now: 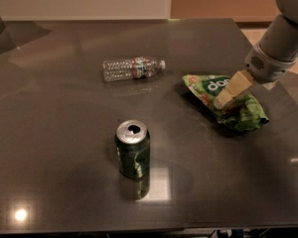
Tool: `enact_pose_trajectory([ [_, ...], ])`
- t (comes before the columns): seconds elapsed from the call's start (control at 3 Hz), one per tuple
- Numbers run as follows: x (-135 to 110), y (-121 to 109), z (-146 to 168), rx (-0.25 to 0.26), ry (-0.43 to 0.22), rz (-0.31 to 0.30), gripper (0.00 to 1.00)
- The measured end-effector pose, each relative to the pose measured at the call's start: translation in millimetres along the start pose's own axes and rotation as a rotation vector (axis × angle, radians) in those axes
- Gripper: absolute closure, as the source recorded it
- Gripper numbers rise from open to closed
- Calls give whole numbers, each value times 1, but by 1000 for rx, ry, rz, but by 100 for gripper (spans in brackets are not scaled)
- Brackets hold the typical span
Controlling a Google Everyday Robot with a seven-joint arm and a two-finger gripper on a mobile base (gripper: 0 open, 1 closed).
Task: Move green rice chip bag near water bottle
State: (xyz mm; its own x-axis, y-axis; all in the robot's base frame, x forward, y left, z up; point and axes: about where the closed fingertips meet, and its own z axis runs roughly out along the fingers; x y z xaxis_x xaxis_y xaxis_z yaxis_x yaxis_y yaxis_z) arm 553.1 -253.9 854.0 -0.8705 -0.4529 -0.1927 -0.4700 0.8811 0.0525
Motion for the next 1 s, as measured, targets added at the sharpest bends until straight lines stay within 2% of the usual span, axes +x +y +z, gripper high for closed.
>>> enact_pose_trajectory([
  [0.33, -5, 6, 11, -40, 23, 19, 18],
  [0.67, -14, 9, 12, -50, 40, 12, 41],
  [1.0, -33, 10, 12, -46, 53, -42, 65],
])
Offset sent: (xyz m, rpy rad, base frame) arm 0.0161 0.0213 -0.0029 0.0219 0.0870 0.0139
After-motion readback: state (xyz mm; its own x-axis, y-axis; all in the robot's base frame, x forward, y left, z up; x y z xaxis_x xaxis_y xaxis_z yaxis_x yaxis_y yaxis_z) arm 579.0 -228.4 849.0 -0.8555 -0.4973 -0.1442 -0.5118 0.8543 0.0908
